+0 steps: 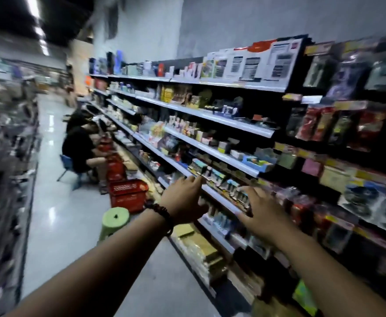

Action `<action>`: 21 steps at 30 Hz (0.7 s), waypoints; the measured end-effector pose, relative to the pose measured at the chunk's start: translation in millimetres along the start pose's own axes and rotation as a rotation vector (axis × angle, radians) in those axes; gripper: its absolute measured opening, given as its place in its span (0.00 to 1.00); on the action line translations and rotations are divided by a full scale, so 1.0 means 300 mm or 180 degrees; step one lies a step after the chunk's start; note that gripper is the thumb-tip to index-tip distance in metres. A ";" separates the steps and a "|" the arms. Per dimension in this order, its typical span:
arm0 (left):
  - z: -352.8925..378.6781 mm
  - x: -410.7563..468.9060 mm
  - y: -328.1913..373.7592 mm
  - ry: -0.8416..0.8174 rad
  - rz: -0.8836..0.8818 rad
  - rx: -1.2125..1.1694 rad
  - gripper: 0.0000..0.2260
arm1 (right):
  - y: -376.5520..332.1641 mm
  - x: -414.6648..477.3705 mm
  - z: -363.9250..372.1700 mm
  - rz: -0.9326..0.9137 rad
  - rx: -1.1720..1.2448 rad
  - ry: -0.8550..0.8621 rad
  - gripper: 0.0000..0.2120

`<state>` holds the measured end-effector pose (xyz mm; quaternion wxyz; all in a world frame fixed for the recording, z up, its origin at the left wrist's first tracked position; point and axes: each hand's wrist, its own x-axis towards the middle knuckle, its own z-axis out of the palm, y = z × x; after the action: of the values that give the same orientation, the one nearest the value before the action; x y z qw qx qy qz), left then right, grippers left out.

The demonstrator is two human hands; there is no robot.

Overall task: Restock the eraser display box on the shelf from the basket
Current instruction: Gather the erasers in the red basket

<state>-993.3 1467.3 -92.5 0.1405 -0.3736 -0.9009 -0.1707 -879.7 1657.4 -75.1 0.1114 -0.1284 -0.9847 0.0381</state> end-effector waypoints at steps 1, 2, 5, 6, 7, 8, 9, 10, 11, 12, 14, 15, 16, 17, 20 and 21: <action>0.006 0.029 -0.054 0.0014 -0.0117 0.0042 0.27 | -0.029 0.084 0.029 -0.0083 0.0083 -0.0078 0.33; 0.014 0.055 -0.107 0.0014 -0.0229 0.0100 0.27 | -0.060 0.161 0.062 -0.0181 0.0147 -0.0149 0.33; 0.032 0.123 -0.273 0.0045 -0.0572 0.0267 0.28 | -0.166 0.378 0.163 -0.0583 0.0198 -0.0215 0.30; 0.038 0.148 -0.331 0.0084 -0.0661 0.0287 0.28 | -0.198 0.452 0.193 -0.0692 0.0220 -0.0219 0.31; 0.047 0.173 -0.392 0.0104 -0.0736 0.0302 0.28 | -0.229 0.527 0.224 -0.0792 0.0242 -0.0226 0.32; 0.058 0.198 -0.452 0.0098 -0.0803 0.0327 0.29 | -0.259 0.601 0.255 -0.0873 0.0269 -0.0232 0.32; 0.072 0.226 -0.512 0.0064 -0.0870 0.0360 0.28 | -0.290 0.673 0.288 -0.0935 0.0305 -0.0229 0.32; 0.088 0.258 -0.574 0.0023 -0.0948 0.0385 0.28 | -0.322 0.746 0.321 -0.0977 0.0343 -0.0225 0.32; 0.104 0.297 -0.637 -0.0003 -0.1023 0.0399 0.28 | -0.355 0.821 0.354 -0.1014 0.0369 -0.0215 0.31; 0.116 0.342 -0.700 -0.0007 -0.1072 0.0407 0.28 | -0.387 0.897 0.386 -0.1049 0.0371 -0.0205 0.30; 0.135 0.448 -0.830 0.0022 -0.1083 0.0412 0.28 | -0.447 1.058 0.441 -0.1080 0.0342 -0.0256 0.30; 0.140 0.506 -0.895 0.0040 -0.1068 0.0422 0.28 | -0.472 1.140 0.458 -0.1068 0.0342 -0.0290 0.31; 0.141 0.568 -0.961 0.0038 -0.1044 0.0446 0.28 | -0.492 1.224 0.469 -0.1050 0.0357 -0.0310 0.31; 0.140 0.629 -1.026 0.0010 -0.1029 0.0482 0.28 | -0.509 1.306 0.476 -0.1027 0.0384 -0.0318 0.31; 0.134 0.815 -1.217 -0.0067 -0.1034 0.0620 0.27 | -0.552 1.535 0.501 -0.0967 0.0418 -0.0297 0.33; 0.134 0.874 -1.275 -0.0087 -0.1042 0.0618 0.28 | -0.562 1.602 0.515 -0.0942 0.0424 -0.0310 0.33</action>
<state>-1452.9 1394.3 -106.4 0.1341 -0.2090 -0.9637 -0.0984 -1409.3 1613.2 -107.1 0.0762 0.0278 -0.9924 0.0926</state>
